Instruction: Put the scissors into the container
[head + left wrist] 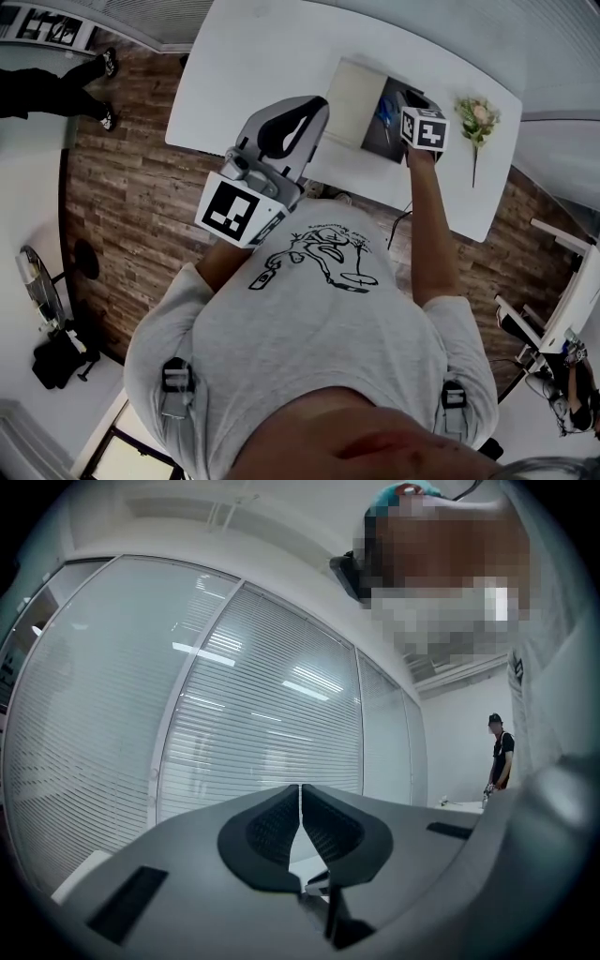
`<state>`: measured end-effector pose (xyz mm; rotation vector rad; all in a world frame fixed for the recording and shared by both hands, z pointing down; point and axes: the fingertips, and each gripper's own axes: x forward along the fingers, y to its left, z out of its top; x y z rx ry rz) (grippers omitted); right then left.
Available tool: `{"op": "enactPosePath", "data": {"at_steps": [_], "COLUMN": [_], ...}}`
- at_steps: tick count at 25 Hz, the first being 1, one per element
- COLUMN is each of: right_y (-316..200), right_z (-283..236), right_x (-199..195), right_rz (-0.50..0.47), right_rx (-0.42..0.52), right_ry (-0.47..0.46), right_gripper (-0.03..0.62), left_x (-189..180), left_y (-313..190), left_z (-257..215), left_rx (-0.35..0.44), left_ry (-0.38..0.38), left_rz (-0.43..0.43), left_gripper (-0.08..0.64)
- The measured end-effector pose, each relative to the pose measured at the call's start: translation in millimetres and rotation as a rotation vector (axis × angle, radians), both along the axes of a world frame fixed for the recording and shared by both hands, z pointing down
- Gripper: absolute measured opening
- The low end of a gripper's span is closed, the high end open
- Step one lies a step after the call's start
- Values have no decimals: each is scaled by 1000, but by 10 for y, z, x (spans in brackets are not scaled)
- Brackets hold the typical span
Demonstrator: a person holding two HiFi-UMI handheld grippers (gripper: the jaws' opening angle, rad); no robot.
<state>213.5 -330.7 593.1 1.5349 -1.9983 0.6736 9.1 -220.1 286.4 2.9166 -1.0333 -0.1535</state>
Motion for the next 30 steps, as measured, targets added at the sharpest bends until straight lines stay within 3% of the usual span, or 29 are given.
{"op": "enactPosePath", "data": {"at_steps": [13, 30], "right_y": [540, 1231], "right_z": [-1787, -2841], "right_x": [-303, -428], "right_rz": [-121, -155], "right_rx": [375, 600], "right_ry": [-31, -16], "right_gripper": [46, 18], "left_x": [125, 280], "left_y": [-17, 10], "left_z": [18, -13], "left_rx": [-7, -14], "left_ry": [1, 2], "left_rz": [31, 80], "left_gripper": [25, 21]}}
